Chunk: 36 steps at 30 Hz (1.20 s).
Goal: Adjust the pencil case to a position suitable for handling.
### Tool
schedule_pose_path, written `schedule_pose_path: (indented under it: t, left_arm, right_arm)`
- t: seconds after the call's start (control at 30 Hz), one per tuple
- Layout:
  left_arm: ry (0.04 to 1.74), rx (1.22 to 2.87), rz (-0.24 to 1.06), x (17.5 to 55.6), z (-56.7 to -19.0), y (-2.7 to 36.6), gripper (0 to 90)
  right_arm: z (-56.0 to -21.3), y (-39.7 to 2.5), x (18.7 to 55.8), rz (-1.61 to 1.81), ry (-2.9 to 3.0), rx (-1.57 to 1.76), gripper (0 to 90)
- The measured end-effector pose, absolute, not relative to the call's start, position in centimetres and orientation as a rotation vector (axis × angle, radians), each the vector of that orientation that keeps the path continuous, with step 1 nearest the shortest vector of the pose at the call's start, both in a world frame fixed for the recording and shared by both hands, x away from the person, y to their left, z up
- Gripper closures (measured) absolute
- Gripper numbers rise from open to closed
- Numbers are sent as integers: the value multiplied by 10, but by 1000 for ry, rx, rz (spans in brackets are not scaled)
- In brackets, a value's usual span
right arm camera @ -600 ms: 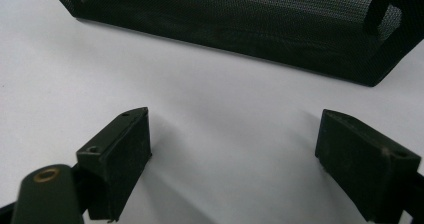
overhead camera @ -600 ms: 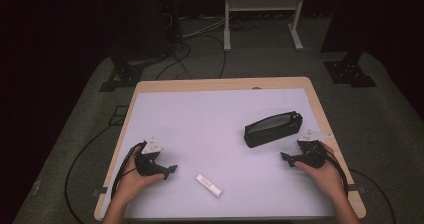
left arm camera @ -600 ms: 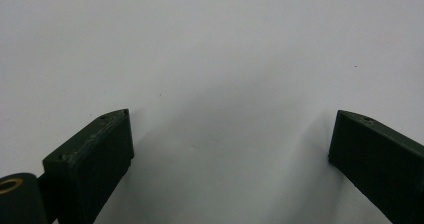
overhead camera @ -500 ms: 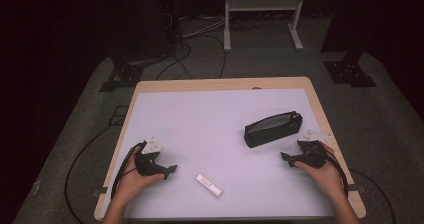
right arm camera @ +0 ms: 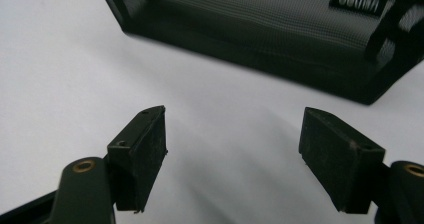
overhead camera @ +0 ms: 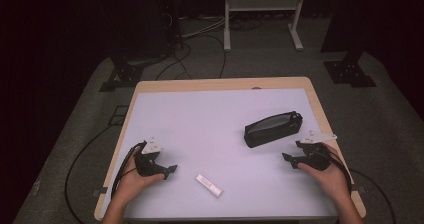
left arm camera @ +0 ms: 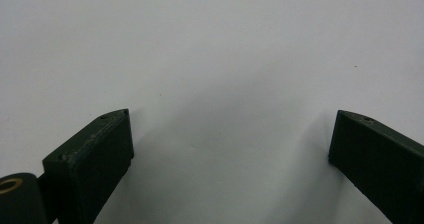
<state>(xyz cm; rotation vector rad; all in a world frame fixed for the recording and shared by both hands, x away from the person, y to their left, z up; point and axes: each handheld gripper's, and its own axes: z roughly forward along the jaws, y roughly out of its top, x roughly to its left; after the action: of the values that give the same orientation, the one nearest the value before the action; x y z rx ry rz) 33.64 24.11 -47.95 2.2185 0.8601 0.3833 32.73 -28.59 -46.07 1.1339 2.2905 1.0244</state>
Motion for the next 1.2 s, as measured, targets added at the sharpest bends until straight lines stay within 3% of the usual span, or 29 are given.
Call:
schedule_pose_path:
  t: [0.53,1.2]
  left_arm:
    - [862,2220,380,336,-479,241,33]
    - [862,2219,380,336,-479,241,33]
  right_arm:
    - [-423,-286,332,1096,2290,1007,241]
    - [-401,-268,367,1106,2375,879,203]
